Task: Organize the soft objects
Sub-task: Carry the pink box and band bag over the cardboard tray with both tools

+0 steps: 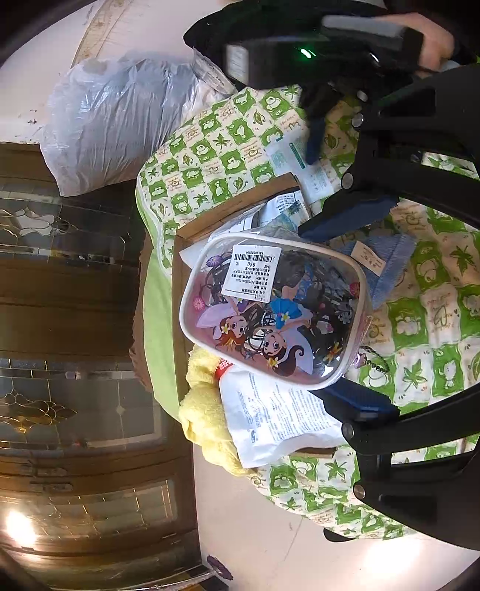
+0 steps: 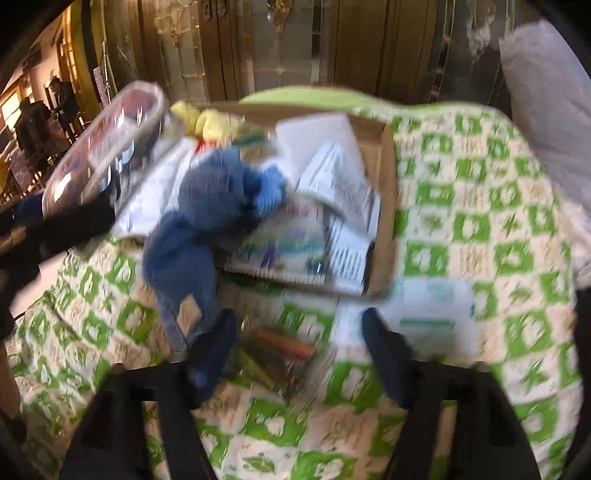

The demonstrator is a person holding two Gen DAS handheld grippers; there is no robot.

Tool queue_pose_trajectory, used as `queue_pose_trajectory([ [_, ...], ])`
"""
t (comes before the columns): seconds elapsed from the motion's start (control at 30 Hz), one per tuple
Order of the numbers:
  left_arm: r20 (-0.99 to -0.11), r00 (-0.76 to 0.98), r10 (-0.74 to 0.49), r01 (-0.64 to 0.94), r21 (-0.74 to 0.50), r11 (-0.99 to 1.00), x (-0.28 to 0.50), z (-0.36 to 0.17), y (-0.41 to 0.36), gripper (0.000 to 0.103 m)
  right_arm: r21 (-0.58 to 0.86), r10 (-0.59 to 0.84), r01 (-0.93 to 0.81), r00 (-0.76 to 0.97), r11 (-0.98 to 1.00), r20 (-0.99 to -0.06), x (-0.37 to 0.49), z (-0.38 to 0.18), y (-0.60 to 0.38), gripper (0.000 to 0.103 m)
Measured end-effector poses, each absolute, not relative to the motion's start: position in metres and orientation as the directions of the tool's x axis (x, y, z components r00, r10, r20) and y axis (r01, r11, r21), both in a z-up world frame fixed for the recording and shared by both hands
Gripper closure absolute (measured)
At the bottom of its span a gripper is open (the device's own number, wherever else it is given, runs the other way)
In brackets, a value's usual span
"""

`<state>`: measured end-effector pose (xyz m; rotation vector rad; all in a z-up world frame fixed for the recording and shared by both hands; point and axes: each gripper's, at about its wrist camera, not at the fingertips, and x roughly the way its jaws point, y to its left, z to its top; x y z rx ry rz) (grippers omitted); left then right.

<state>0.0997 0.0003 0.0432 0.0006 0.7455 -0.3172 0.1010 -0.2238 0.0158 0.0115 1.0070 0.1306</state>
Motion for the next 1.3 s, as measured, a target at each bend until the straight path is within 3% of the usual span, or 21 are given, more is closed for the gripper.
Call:
queue_pose_trajectory([
  [0.17,-0.669,0.683,-0.294,0.285,-0.126,0.950,0.102,0.038,-0.007,0.031,0.150,0.157,-0.050,0.418,0.987,-0.895,0.112,-0.013,-0.230,0.031],
  [0.37,-0.681,0.676,-0.281,0.283,-0.112,0.953,0.101,0.027,-0.014,0.031,0.030,0.071,-0.107,0.404,0.994,-0.912,0.130,-0.036,-0.206,0.027],
  [0.7,-0.663,0.702,-0.259,0.253,-0.108,0.961,0.103,0.035,-0.003,0.031,-0.038,0.029,-0.142,0.442,0.989,-0.897,0.117,-0.027,-0.186,0.077],
  [0.77,-0.660,0.706,-0.257,0.250,-0.107,0.962,0.102,0.038,-0.001,0.031,-0.046,0.021,-0.140,0.445,0.989,-0.895,0.112,-0.025,-0.188,0.083],
  [1.3,-0.664,0.712,-0.228,0.240,-0.074,0.968,0.100,0.046,0.002,0.031,-0.034,0.000,-0.064,0.472,0.997,-0.882,0.092,0.003,-0.218,0.089],
])
